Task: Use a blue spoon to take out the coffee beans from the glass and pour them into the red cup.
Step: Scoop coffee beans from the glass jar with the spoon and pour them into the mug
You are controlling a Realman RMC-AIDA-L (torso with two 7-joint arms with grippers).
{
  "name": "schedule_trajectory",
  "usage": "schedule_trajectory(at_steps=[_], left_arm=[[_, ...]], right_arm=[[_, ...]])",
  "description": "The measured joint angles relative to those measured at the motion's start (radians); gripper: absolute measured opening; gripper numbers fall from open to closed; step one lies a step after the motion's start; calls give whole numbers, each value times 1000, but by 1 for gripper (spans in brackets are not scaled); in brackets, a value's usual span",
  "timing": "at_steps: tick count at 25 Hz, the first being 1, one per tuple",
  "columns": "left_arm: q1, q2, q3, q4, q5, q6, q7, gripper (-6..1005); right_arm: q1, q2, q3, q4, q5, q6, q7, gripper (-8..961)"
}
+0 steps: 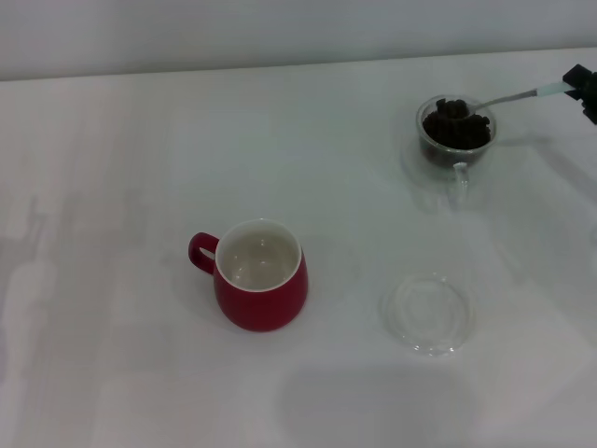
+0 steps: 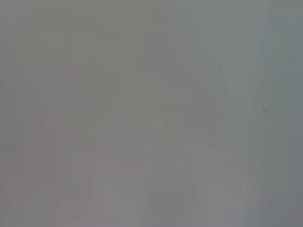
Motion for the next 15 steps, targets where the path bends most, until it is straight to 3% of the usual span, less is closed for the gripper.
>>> schedule_trajectory(at_steps=[15], left_arm=[[-12, 2, 0, -6, 0, 1, 5, 799]], right_arm=[[13, 10, -11, 108, 24, -137, -102, 215]])
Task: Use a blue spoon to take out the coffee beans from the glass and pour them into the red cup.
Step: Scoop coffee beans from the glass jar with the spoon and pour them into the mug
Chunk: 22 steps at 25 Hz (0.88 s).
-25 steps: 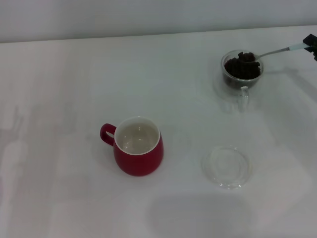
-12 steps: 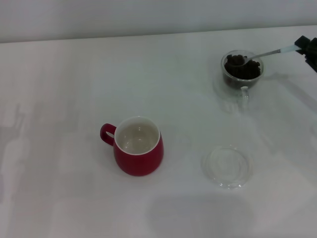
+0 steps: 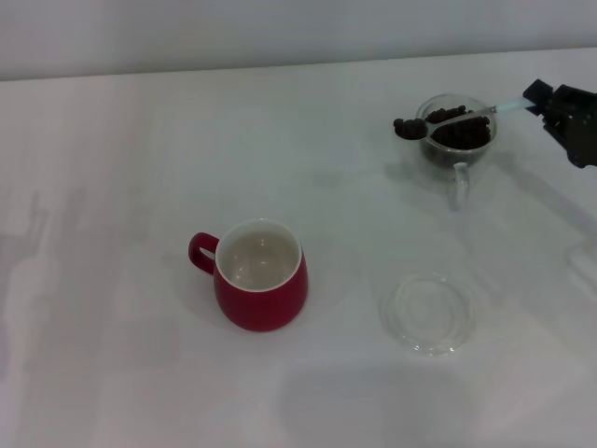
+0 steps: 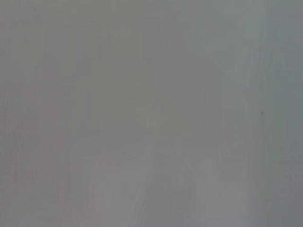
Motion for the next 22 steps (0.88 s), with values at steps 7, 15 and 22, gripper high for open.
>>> schedule_trajectory(at_steps=[7, 15, 22], left_arm=[[-9, 0, 0, 0, 0, -1, 1, 800], [-14, 0, 0, 0, 1, -1, 3, 799], [-23, 0, 0, 0, 2, -2, 3, 799]], right_arm=[[2, 4, -18, 39, 0, -42, -22, 217], [8, 8, -66, 64, 2, -67, -45, 220], [20, 11, -133, 65, 4, -90, -48, 222]])
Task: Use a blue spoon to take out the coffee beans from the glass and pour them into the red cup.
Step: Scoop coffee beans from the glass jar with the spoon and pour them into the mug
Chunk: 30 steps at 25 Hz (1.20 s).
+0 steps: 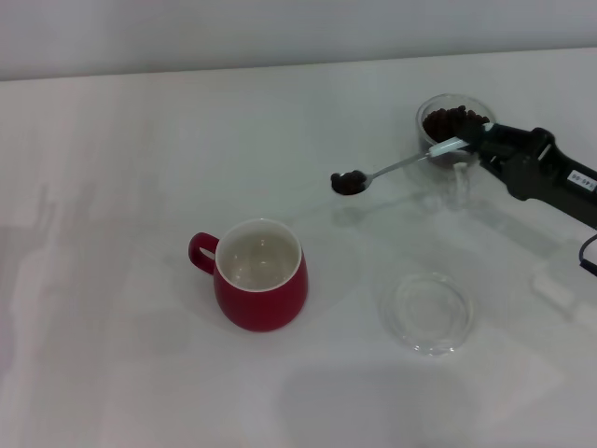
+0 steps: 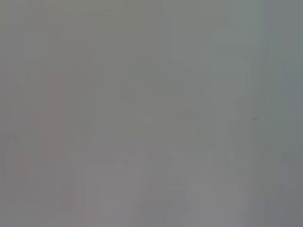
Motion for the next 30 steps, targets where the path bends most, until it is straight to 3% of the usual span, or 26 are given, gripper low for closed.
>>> schedule_trajectory(at_steps=[5, 18, 30], left_arm=[[-6, -1, 0, 1, 0, 0, 0, 800], [-11, -3, 0, 6, 0, -2, 0, 800], [-12, -3, 0, 8, 0, -2, -1, 800]], right_arm=[[5, 4, -63, 0, 31, -12, -6, 223], [5, 4, -352, -9, 252, 11, -42, 228], [-3, 5, -635, -77, 438, 122, -115, 231]])
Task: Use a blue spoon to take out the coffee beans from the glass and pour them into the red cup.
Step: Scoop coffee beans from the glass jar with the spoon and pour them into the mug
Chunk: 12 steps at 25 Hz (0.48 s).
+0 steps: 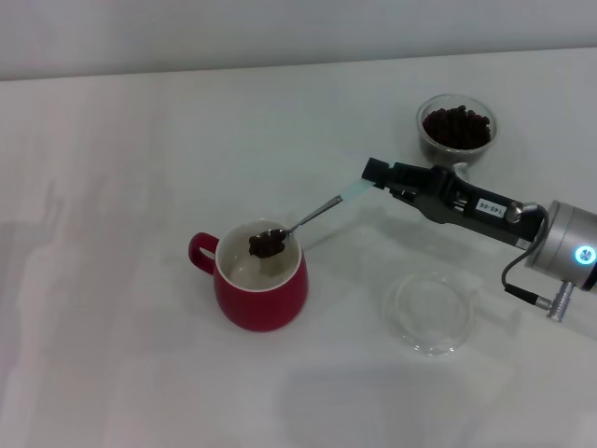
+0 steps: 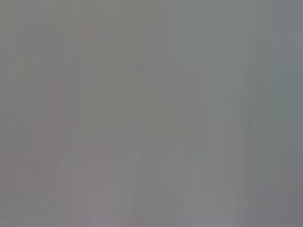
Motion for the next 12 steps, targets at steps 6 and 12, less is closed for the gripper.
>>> schedule_trajectory(at_steps=[6, 12], left_arm=[[3, 0, 0, -1, 0, -1, -2, 800], [6, 0, 0, -5, 0, -2, -4, 799]], right_arm=[[-3, -1, -20, -40, 4, -23, -75, 233], [-3, -1, -83, -46, 85, -20, -163, 235]])
